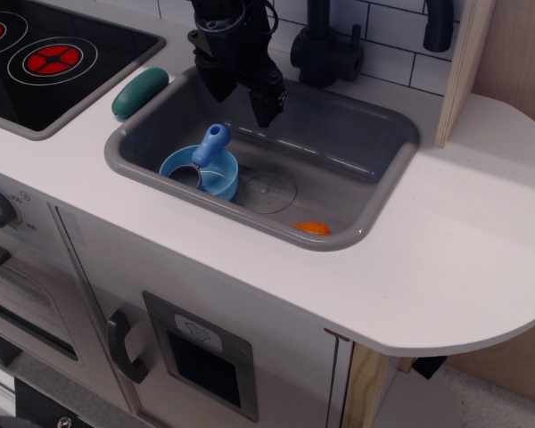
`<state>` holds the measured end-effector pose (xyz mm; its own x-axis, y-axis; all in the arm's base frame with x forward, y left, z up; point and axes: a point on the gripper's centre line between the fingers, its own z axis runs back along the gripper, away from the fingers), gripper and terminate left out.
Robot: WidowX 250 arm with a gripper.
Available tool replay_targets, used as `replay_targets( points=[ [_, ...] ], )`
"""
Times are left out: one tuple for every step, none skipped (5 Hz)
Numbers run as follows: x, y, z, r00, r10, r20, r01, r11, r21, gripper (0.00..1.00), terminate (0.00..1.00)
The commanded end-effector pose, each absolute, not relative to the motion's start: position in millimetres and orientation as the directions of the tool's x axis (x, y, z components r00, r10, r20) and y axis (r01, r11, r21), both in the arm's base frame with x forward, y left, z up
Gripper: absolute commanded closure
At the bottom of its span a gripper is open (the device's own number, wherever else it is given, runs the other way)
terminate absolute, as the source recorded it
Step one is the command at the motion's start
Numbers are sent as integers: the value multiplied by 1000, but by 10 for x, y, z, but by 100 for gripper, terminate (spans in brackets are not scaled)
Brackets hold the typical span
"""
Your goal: Take spoon out of bowl sink
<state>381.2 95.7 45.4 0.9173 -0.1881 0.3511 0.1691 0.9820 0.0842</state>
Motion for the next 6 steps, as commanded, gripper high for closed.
replay_targets(
  points=[
    [3930, 1078, 606, 887, -227, 402, 183, 973, 144, 0, 0],
    [3854, 1093, 514, 880, -251, 404, 201, 966, 163, 0, 0],
    [3777, 1048, 379, 878, -245, 412, 198, 968, 153, 0, 0],
    [3751, 1003, 337, 882, -224, 415, 184, 974, 134, 0, 0],
    [3732, 1002, 312, 880, -225, 418, 177, 972, 152, 0, 0],
    [3725, 1015, 299, 883, -192, 427, 142, 979, 146, 100, 0]
  ],
)
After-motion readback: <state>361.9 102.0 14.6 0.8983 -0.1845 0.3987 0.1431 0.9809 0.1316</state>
